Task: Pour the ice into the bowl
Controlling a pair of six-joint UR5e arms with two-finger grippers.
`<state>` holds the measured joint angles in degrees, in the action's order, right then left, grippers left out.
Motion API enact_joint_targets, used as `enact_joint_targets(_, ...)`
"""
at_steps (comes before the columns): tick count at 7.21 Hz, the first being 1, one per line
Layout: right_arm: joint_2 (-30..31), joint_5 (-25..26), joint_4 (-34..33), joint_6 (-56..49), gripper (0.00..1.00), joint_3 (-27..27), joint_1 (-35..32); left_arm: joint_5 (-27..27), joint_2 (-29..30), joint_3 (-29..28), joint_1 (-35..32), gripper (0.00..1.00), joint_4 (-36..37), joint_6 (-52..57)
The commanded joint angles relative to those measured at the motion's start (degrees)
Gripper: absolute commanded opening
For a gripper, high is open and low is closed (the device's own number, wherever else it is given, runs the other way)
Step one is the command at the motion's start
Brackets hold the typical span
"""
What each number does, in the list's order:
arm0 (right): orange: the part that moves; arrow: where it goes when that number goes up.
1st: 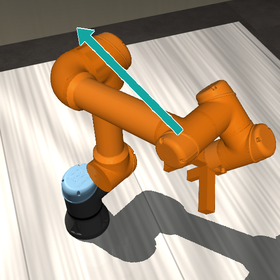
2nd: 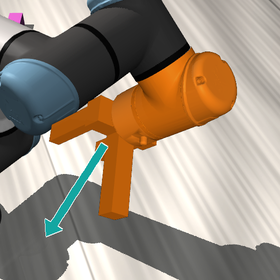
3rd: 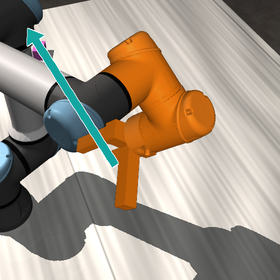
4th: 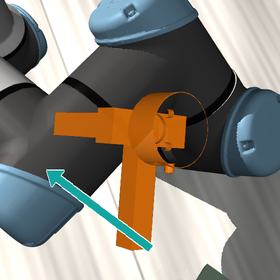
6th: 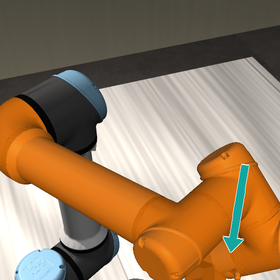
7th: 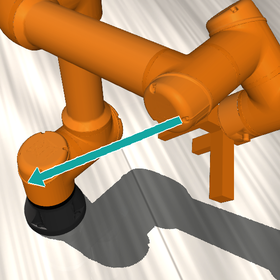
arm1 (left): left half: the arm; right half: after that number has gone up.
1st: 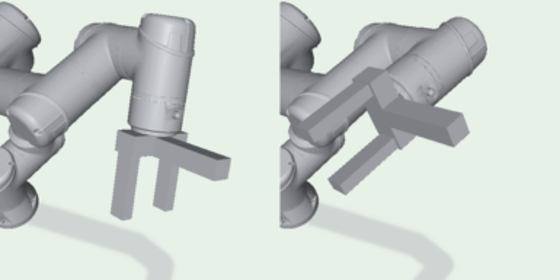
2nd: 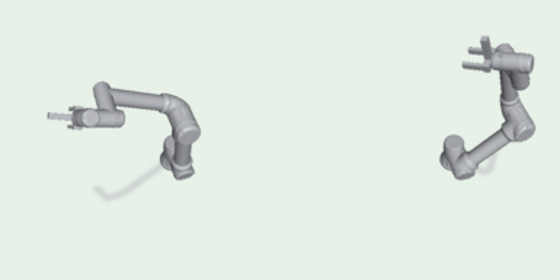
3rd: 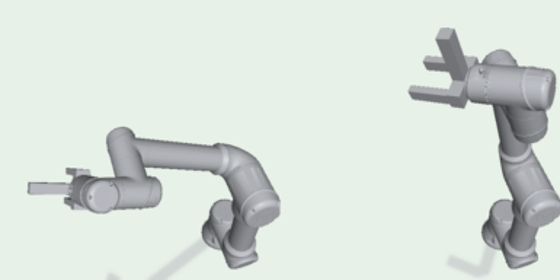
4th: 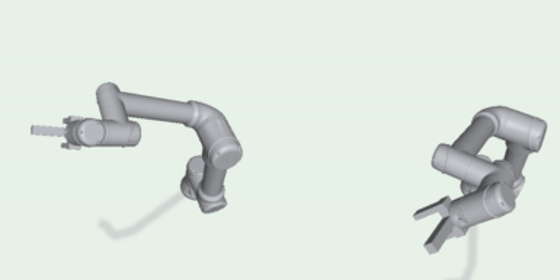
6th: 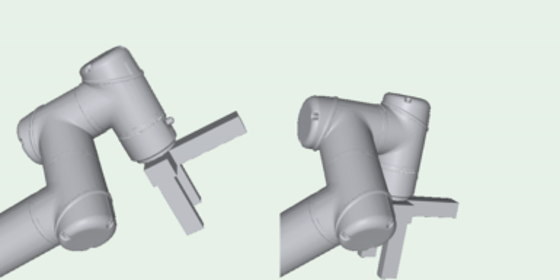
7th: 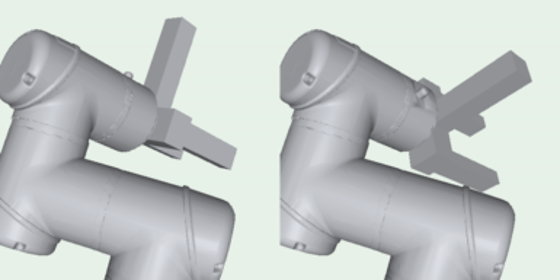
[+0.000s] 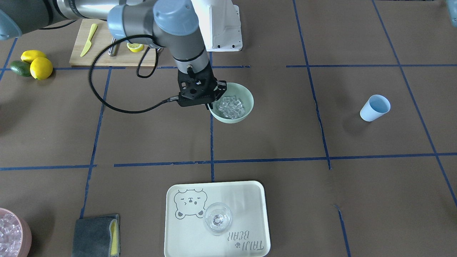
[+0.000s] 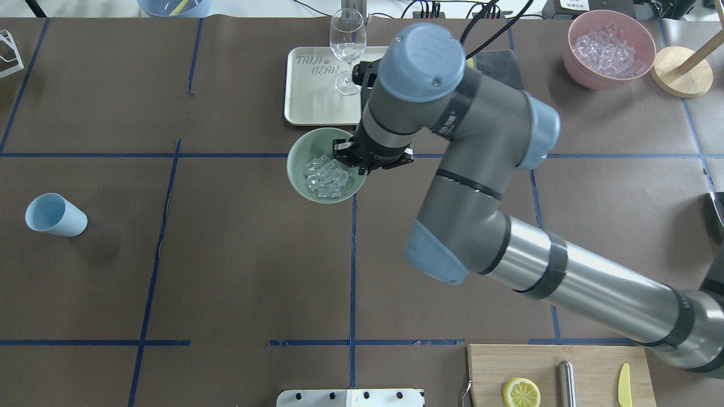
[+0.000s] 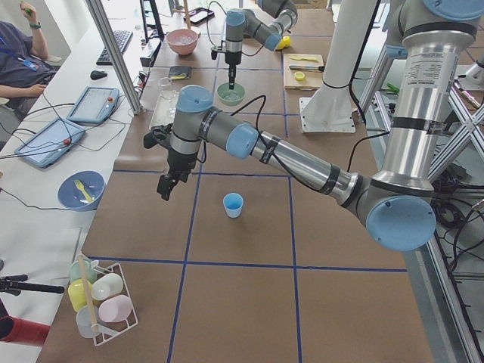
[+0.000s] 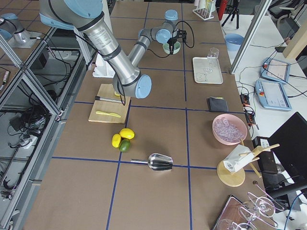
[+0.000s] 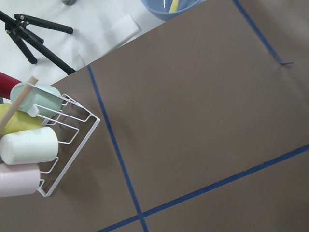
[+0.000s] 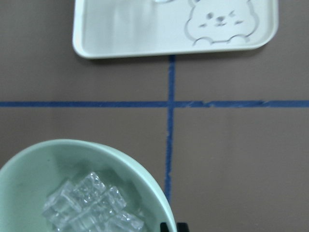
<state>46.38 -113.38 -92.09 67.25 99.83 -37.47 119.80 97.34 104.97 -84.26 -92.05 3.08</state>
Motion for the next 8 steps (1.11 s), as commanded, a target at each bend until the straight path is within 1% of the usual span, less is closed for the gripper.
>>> enact_joint_targets(1, 10.70, -3.05, -2.48, -7.42, 0.00, 9.13, -10.73, 6.97, -1.52, -4.33, -2.91, 1.00, 0.12, 0.78)
enact_joint_targets(2, 14.14, -7.34, -2.57, -15.67, 0.00, 8.98, -17.14, 9.20, -1.63, -5.82, -3.62, 1.00, 0.73, 0.70)
enact_joint_targets(3, 17.83, -10.42, -2.57, -22.71, 0.00, 8.37, -23.29, 10.27, -1.71, -6.18, -3.89, 1.00, 2.91, 0.79)
enact_joint_targets(4, 22.13, -12.02, -2.40, -30.70, 0.00, 7.58, -27.62, 10.46, -1.89, -5.92, -4.07, 1.00, 4.15, 1.05)
enact_joint_targets(5, 26.17, -13.08, -2.13, -35.48, 0.00, 6.70, -29.58, 10.46, -2.50, -5.92, -3.98, 1.00, 3.99, 1.05)
enact_joint_targets(6, 30.48, -13.35, 0.57, -35.52, 0.00, 5.65, -29.77, 10.46, -2.42, -5.92, -3.98, 1.00, 3.90, 1.05)
enact_joint_targets(7, 34.44, -13.44, 7.38, -34.66, 0.00, 3.29, -29.77, 10.46, -2.42, -5.92, -3.98, 1.00, 3.81, 0.96)
enact_joint_targets(8, 38.91, -15.01, 16.93, -30.73, 0.00, 0.65, -29.77, 10.54, -2.42, -5.92, -3.98, 1.00, 3.72, 0.96)
